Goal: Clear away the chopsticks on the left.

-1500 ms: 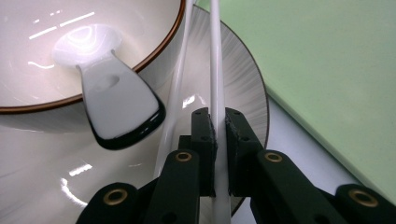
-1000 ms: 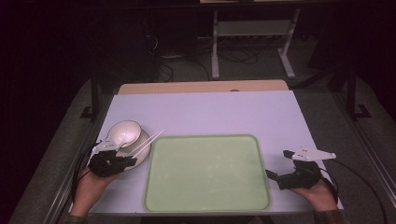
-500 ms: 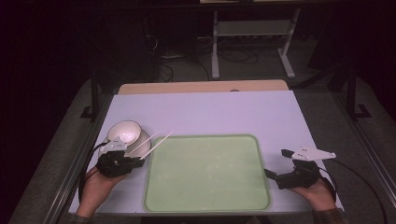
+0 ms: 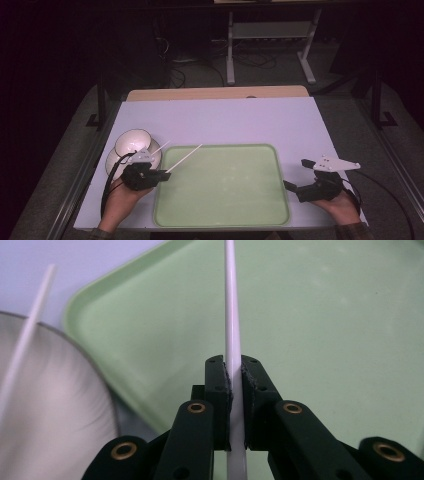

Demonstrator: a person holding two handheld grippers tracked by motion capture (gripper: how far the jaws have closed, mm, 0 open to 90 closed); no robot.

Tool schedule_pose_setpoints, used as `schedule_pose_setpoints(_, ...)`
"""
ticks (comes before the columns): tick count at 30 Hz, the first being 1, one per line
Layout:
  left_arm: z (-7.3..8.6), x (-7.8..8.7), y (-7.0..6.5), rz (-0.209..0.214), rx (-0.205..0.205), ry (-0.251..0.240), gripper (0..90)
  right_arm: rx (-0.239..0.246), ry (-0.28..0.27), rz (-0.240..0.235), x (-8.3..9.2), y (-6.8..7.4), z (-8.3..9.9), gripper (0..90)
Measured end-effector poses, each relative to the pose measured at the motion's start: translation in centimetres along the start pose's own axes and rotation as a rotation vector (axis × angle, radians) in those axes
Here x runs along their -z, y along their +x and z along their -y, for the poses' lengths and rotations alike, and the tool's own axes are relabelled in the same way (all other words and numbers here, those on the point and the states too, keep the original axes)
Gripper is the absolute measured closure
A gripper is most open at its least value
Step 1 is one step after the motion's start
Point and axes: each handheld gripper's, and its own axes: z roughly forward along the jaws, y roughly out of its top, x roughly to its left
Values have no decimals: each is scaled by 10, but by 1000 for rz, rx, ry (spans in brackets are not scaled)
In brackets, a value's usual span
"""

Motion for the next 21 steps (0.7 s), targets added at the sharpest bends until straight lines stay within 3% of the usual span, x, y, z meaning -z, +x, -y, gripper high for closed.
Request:
schedule_pose_setpoints(15, -16, -36, -12, 22, -13, 30, 832, 9, 0, -13, -1, 2, -1, 0)
schedule_pose_setpoints(21, -22, -52, -15, 22, 8, 48, 832, 12, -1, -10, -1, 2, -1, 0)
